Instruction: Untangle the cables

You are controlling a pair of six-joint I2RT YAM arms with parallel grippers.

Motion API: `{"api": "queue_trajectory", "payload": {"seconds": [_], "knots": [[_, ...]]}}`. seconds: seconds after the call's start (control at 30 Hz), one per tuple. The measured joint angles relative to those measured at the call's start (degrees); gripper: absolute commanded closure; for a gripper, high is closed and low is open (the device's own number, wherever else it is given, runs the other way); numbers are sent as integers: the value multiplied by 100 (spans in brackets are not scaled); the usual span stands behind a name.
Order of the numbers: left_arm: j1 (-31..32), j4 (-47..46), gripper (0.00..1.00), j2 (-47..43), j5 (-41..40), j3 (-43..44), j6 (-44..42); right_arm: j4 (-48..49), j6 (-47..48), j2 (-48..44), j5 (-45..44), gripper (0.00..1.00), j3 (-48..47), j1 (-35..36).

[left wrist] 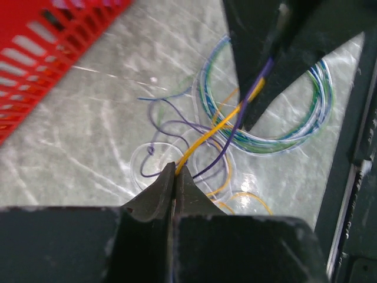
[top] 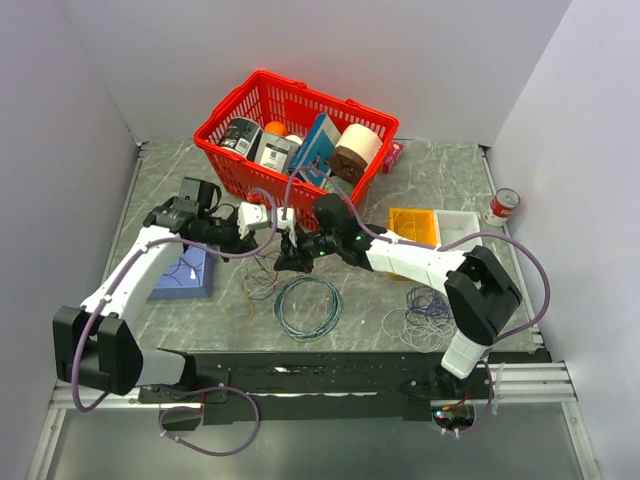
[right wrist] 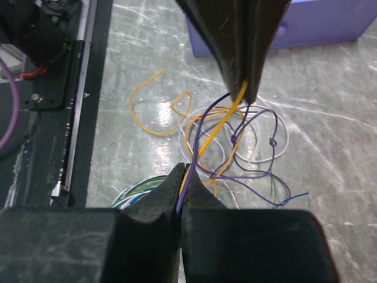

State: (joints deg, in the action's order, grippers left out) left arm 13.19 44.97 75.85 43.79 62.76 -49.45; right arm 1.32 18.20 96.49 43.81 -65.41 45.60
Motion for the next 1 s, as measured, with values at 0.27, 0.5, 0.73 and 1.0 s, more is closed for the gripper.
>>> {"api": "queue_trajectory", "payload": {"seconds": [0.27, 0.5, 0.73, 1.0], "knots": [[-772, -866, 99, -326, -4, 1073, 1637, 345, -621, 52, -125, 82, 210, -411], [-807, -1217, 99, -656, 402, 2761, 2815, 564, -1091, 439, -275, 54, 208, -546], [-809, -1790, 99, -846, 256, 3571, 3829, 872, -1510, 448, -422, 0, 214, -535], [-807, -1941, 99, -901, 103, 3585, 4194, 1622, -2033, -612, -726, 0, 487, -535]]}}
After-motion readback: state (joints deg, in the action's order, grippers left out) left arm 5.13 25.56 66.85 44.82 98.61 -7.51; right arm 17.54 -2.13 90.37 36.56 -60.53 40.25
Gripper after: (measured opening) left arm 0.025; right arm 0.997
